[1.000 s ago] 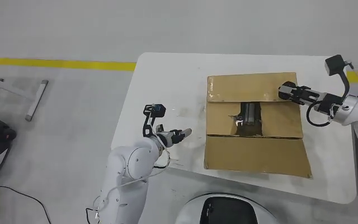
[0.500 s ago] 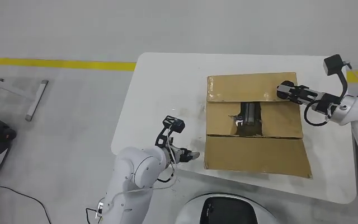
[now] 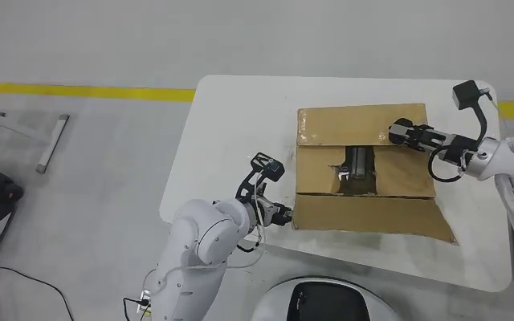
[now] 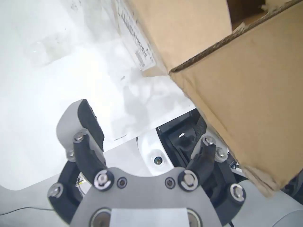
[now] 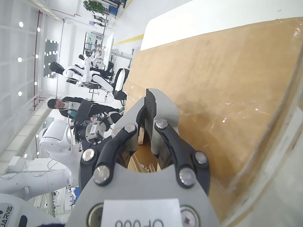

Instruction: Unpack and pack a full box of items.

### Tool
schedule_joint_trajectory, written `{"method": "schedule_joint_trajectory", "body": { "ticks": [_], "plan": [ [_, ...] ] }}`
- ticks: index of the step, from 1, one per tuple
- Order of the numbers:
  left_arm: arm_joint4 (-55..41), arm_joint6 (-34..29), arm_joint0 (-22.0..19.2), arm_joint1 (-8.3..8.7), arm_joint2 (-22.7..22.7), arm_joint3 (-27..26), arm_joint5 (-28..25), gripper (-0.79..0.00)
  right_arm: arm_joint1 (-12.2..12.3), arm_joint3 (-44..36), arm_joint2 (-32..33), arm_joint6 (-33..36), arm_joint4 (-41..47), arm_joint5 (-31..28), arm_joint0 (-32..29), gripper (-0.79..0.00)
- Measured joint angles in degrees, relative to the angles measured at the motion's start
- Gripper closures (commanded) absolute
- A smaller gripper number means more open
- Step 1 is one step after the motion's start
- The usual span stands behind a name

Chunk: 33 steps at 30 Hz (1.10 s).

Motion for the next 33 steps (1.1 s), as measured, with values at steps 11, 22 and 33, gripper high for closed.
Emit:
{"method": "schedule_joint_trajectory", "body": {
  "ticks": [11, 22, 33],
  "plan": [
    [-0.7, 8.3, -4.4, -0.6, 2.7, 3.2, 4.9, -0.785, 0.1, -2.6, 2.8, -5.4, 2.7, -0.6, 0.2, 0.0],
    [-0.4, 15.9, -8.9, -1.66, 5.4, 9.9, 11.8, -0.785, 0.5, -14.7, 6.0, -13.4, -10.1, -0.2, -6.4, 0.0],
    [2.1, 18.3, -9.3, -1.77, 5.2, 12.8, 15.0, -0.785, -0.4, -19.2, -6.7, -24.7, -35.5, 6.5, -10.4, 0.0]
  ]
}}
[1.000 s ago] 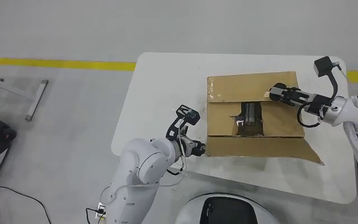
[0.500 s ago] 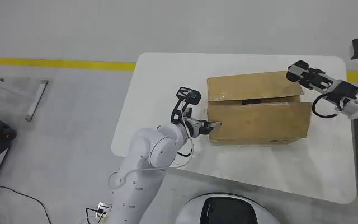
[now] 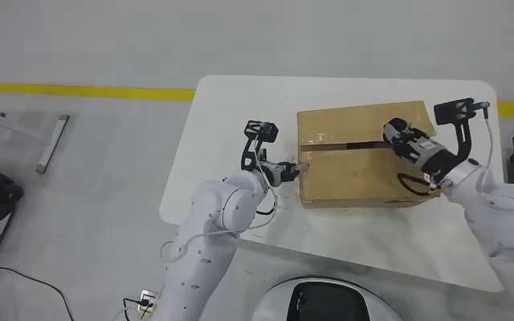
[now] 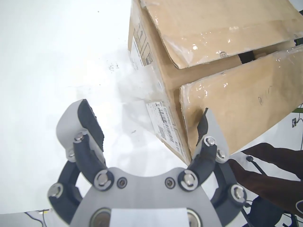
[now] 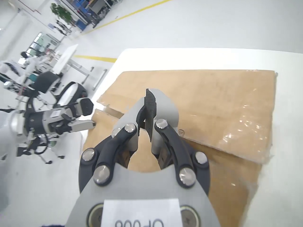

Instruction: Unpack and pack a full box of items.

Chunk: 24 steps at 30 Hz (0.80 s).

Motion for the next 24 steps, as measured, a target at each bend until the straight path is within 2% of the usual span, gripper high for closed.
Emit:
{"method": "schedule_joint_trajectory", "body": {
  "ticks": [2, 10, 19, 24],
  "plan": [
    [0.5, 0.1, -0.2, -0.01, -0.1, 0.4, 0.6, -0.785, -0.4, 0.5, -2.8, -2.2, -3.3, 1.7, 0.3, 0.0],
    [1.0, 0.7, -0.7, -0.13, -0.7, 1.7, 2.3, -0.785, -1.6, 4.2, -8.3, -5.0, -5.5, 3.8, 3.3, 0.0],
    [5.1, 0.8, 0.8, 0.42, -3.1, 0.3, 3.3, -0.785, -2.4, 5.5, -10.4, -6.5, -7.3, 4.9, 4.1, 0.0],
    [8.8, 1.1, 2.2, 0.83, -3.7, 1.8, 2.3, -0.785, -2.9, 5.9, -10.6, -6.8, -7.1, 5.2, 4.3, 0.0]
  ]
}}
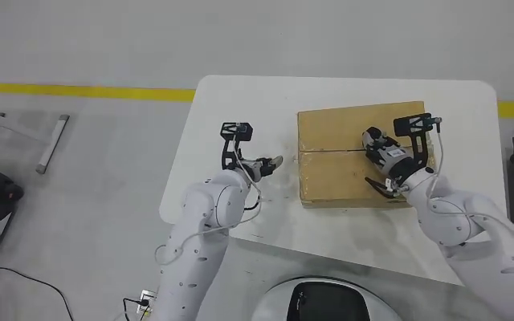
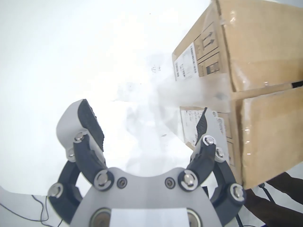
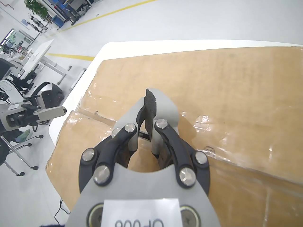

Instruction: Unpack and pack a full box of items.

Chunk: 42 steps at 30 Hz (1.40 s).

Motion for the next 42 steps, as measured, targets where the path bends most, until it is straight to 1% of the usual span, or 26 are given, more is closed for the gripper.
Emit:
{"method": "schedule_joint_trajectory", "body": {
  "ticks": [2, 12, 15, 20, 23, 26, 29, 31, 33, 38, 42],
  "plan": [
    [1.5, -0.3, 0.2, 0.05, 0.2, 0.1, -0.2, -0.785, -0.2, 0.1, 0.1, 0.0, 0.3, 0.0, 0.2, 0.0],
    [1.2, -0.3, 0.2, 0.04, 0.2, 0.0, -0.1, -0.785, -0.7, 0.6, 1.4, 2.1, 2.8, -0.7, 1.0, 0.0],
    [2.5, 1.2, 1.0, 0.13, 0.7, 0.7, -1.6, -0.785, -0.8, 1.0, 1.5, 2.6, 2.9, -1.1, 1.2, 0.0],
    [9.7, 4.3, 0.7, 0.18, 4.6, 3.5, -7.3, -0.785, -1.0, 1.4, 2.0, 2.8, 3.0, -1.2, 1.0, 0.0],
    [12.6, 7.7, 0.3, -0.1, 7.0, 5.6, -9.4, -0.785, -1.1, 1.5, 2.5, 3.0, 3.1, -1.4, 0.7, 0.0],
    [14.0, 11.4, -0.3, -0.51, 8.9, 7.5, -10.2, -0.785, -1.2, 1.3, 2.7, 3.2, 3.2, -1.5, 0.4, 0.0],
    [13.9, 14.9, -1.0, -0.99, 10.0, 8.9, -9.8, -0.785, -1.3, 1.1, 2.8, 3.5, 3.0, -1.6, 0.1, 0.0],
    [15.6, 17.3, -1.5, -1.25, 10.7, 9.8, -9.0, -0.785, -1.4, 0.9, 2.7, 3.7, 2.8, -1.7, 0.0, 0.0],
    [15.9, 19.2, -1.7, -1.5, 10.8, 10.0, -8.0, -0.785, -1.5, 0.8, 2.6, 3.8, 2.7, -1.7, -0.1, 0.0],
    [14.9, 23.4, -1.0, -1.85, 9.3, 9.2, -5.2, -0.785, -1.8, 0.6, 2.4, 3.9, 2.5, -1.7, -0.2, 0.0],
    [14.1, 25.4, 0.1, -1.86, 7.7, 7.6, -4.7, -0.785, -2.0, 0.7, 2.2, 4.0, 2.3, -1.7, -0.2, 0.0]
  ]
}}
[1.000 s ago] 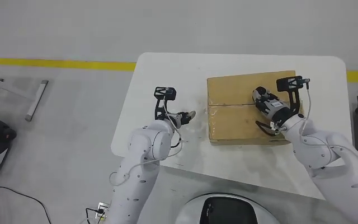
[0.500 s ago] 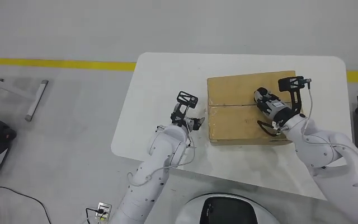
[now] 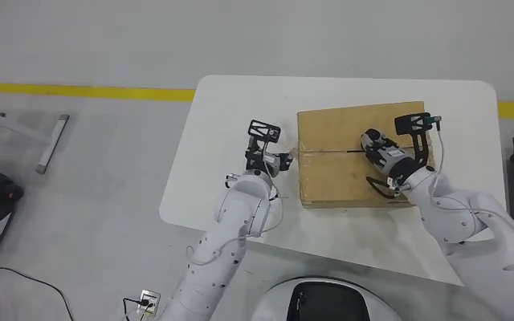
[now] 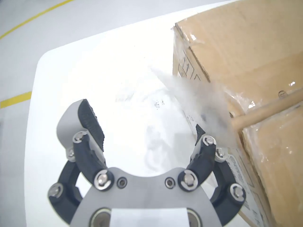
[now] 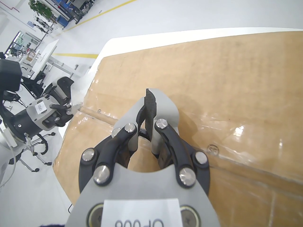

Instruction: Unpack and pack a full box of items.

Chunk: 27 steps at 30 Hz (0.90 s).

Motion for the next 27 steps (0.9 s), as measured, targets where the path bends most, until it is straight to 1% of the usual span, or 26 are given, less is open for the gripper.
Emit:
{"method": "schedule_joint_trajectory", "body": {
  "ticks": [6, 12, 15, 18, 23, 27],
  "plan": [
    [-2.9, 2.0, 1.8, -0.04, -2.2, -3.5, -0.5, -0.785, -0.3, -0.1, -0.2, 0.1, 0.1, 0.3, 0.1, 0.0],
    [-4.8, 1.9, 1.2, -0.45, -2.3, -5.5, -1.2, -0.785, -0.6, -0.8, 0.2, -0.4, 0.6, 1.1, 0.2, 0.0],
    [-4.2, 1.1, -0.1, -0.77, -1.3, -5.4, -1.8, -0.785, -0.8, -1.6, 1.7, -1.1, 2.1, 1.7, -0.1, 0.0],
    [-3.4, 0.8, -2.4, -1.32, 0.5, -4.3, -2.3, -0.785, -0.8, -3.0, 4.1, -2.1, 3.4, 2.5, -0.7, 0.0],
    [-2.5, 0.2, -6.8, -2.69, 4.1, -1.6, -1.4, -0.785, -0.7, -5.5, 10.8, -3.6, 7.0, 3.9, -2.9, 0.0],
    [-0.9, 0.4, -10.0, -3.77, 7.2, 0.5, -1.8, -0.785, -0.6, -7.0, 16.5, -3.8, 9.7, 4.2, -5.5, 0.0]
  ]
}}
